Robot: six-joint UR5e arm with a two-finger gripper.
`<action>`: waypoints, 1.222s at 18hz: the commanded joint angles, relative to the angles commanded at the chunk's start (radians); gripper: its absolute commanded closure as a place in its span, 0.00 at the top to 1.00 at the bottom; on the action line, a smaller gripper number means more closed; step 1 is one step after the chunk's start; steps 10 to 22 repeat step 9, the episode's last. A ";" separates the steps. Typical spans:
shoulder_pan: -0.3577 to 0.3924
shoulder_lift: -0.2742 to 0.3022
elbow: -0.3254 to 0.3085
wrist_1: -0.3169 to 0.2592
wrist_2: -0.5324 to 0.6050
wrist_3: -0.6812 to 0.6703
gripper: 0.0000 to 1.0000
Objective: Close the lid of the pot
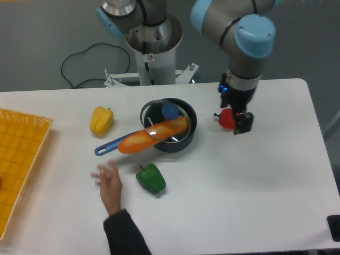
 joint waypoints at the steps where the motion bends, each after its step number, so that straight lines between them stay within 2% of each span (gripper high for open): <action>1: 0.020 0.000 0.006 0.000 0.005 0.041 1.00; 5: 0.130 0.008 0.009 -0.003 0.006 0.218 1.00; 8: 0.176 0.011 0.008 -0.005 0.006 0.280 1.00; 22: 0.181 0.011 0.008 -0.005 0.006 0.281 1.00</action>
